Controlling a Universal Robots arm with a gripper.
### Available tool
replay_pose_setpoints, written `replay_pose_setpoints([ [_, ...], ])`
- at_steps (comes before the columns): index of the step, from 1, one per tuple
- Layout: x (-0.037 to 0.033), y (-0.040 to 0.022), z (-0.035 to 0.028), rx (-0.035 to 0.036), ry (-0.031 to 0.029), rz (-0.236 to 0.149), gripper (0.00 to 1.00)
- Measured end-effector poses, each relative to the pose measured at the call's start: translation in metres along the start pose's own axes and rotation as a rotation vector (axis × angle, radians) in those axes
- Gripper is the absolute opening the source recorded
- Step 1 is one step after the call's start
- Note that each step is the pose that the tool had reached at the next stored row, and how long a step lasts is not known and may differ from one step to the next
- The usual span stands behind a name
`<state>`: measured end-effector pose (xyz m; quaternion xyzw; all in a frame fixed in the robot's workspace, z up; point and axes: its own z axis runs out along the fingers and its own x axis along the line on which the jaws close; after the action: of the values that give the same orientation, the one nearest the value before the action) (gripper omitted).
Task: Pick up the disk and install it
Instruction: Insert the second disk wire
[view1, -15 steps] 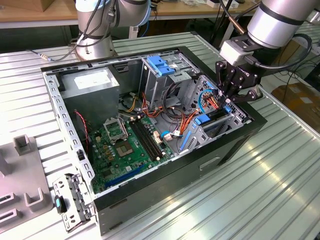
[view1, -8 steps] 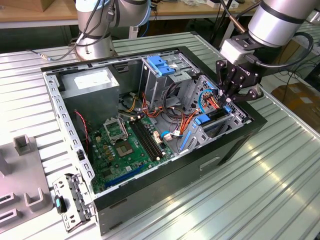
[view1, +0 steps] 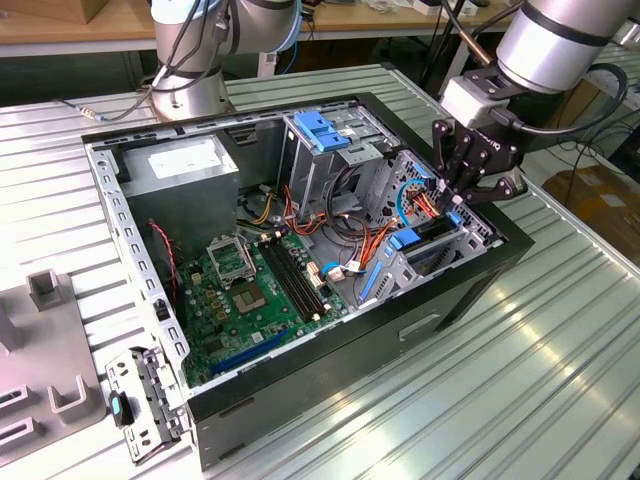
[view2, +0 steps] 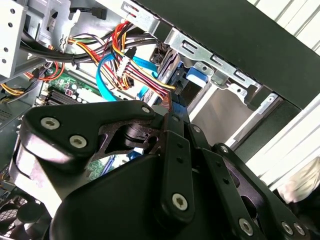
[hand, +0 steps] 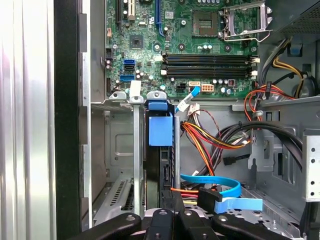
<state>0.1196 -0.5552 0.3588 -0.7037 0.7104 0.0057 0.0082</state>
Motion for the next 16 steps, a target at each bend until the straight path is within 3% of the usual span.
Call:
replay_pose_setpoints([
  [5,0.0000,0.0006,-0.0011,0.0000,-0.0007,0.000,0.11],
  [8,0.0000,0.0048,-0.0025,0.0000,-0.0027,0.000,0.11],
  [10,-0.0002,0.0048,-0.0082,0.0000,-0.0034,0.000,0.11],
  [13,-0.0005,0.0049,-0.0239,0.0000,-0.0049,0.000,0.11],
  [16,-0.0006,0.0069,-0.0332,0.0000,-0.0120,0.000,0.11],
])
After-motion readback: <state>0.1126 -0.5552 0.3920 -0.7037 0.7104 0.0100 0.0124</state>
